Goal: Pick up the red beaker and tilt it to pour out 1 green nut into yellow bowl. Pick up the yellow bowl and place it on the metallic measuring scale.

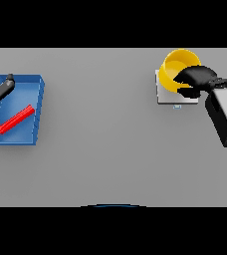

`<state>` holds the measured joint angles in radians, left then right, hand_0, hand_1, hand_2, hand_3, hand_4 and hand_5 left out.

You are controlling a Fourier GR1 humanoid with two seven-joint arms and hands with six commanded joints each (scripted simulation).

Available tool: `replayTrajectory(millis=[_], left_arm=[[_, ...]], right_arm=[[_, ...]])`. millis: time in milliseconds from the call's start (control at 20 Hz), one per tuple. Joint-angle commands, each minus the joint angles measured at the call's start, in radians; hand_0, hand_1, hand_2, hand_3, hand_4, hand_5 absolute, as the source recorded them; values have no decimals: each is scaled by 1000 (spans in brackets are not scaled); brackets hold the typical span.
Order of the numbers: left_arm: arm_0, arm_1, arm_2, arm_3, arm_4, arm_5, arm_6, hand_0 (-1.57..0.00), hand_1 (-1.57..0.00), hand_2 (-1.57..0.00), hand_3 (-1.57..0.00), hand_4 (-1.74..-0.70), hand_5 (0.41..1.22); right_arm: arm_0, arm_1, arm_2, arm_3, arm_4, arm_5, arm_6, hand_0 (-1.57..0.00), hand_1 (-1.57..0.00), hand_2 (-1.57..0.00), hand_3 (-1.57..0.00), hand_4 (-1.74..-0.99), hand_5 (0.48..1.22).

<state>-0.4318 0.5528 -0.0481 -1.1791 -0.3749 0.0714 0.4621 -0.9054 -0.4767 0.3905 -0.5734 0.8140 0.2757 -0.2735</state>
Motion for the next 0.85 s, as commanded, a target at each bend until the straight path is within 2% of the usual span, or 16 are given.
replayTrajectory(millis=[0,100,150,250,300,550,800], left_arm=[[12,-2,-1,-4,-4,10,-8,1,1,1,1,-719,667],[20,0,3,-14,2,11,-19,1,1,1,1,-720,663],[18,0,5,-11,1,14,-15,1,1,1,1,-721,663],[12,2,5,-3,-1,10,-2,1,1,1,1,-723,663],[16,8,6,-12,0,6,-6,1,1,1,1,-722,664],[6,-1,3,12,-2,9,-12,1,1,1,1,-724,664],[3,-2,5,8,3,7,-12,1,1,1,1,-726,665]], right_arm=[[7,-7,7,-9,5,10,9,-792,-705,-782,-723,-1609,1029],[0,10,28,5,27,11,26,-507,-451,-553,-604,-1579,955],[3,-1,31,-2,29,14,7,-405,-360,-464,-552,-1567,929],[-3,-7,38,-10,32,7,-30,-259,-230,-305,-464,-1554,891],[-12,-5,39,1,35,6,-30,-207,-184,-244,-429,-1552,876],[-4,0,23,34,24,-15,-43,-67,-60,-79,-268,-1523,798],[-13,9,17,51,23,0,-6,-21,-19,-25,-146,-1478,738]])
